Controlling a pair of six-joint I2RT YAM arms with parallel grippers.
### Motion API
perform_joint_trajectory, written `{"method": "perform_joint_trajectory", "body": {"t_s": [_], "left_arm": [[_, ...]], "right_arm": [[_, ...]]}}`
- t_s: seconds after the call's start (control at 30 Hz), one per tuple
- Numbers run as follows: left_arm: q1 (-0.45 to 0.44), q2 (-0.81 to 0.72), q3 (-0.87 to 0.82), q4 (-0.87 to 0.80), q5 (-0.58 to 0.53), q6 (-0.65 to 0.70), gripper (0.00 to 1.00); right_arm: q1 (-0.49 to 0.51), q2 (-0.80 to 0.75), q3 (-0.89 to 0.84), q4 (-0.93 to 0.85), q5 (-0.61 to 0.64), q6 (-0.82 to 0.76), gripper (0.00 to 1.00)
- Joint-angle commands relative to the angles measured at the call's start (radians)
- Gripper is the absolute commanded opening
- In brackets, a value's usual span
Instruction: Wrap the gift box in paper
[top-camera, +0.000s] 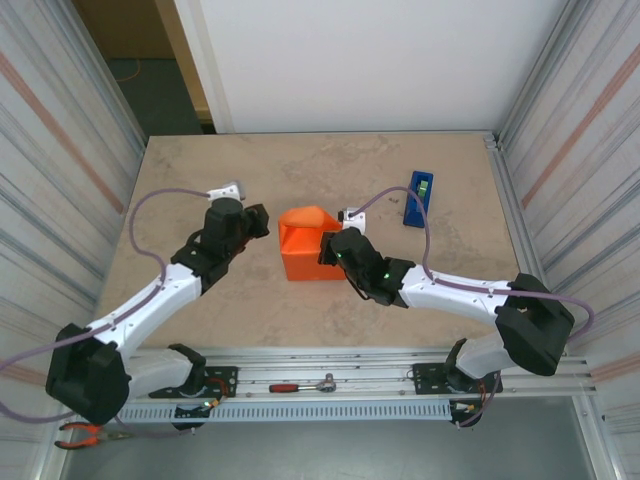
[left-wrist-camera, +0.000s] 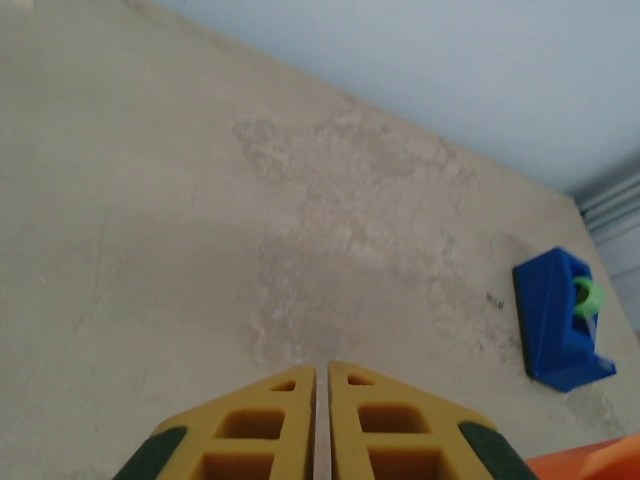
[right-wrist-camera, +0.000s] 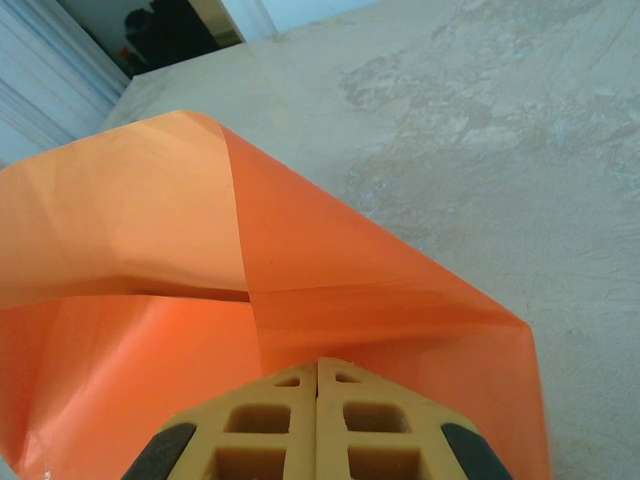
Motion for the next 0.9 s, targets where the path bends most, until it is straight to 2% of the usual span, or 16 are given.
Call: {"method": "perform_joint_trajectory", "body": {"t_s": [0.0, 0.13, 0.3, 0.63, 0.87], "left_arm": [[0.003, 0.040, -0.005, 0.065, 0.077, -0.006, 0.12], [-0.004, 0.077, -0.002, 0.104, 0.136, 0.004, 0.11], [-0.054, 0.060, -0.011, 0.112, 0.139, 0.008, 0.10], [-0.150, 0.063, -0.016, 0.093, 0.097, -0.005, 0.07], [-0.236, 0.096, 0.009, 0.042, 0.014, -0.005, 0.06]], "right_arm": [[0.038, 0.082, -0.070, -0.272, -0.148, 0.053, 0.00], [0.038, 0.081, -0.065, -0.273, -0.149, 0.055, 0.00], [0.038, 0.080, -0.063, -0.272, -0.149, 0.059, 0.00], [0.037, 0.088, -0.057, -0.269, -0.157, 0.065, 0.00], [0.038, 0.084, -0.058, -0.270, -0.157, 0.073, 0.00]]}}
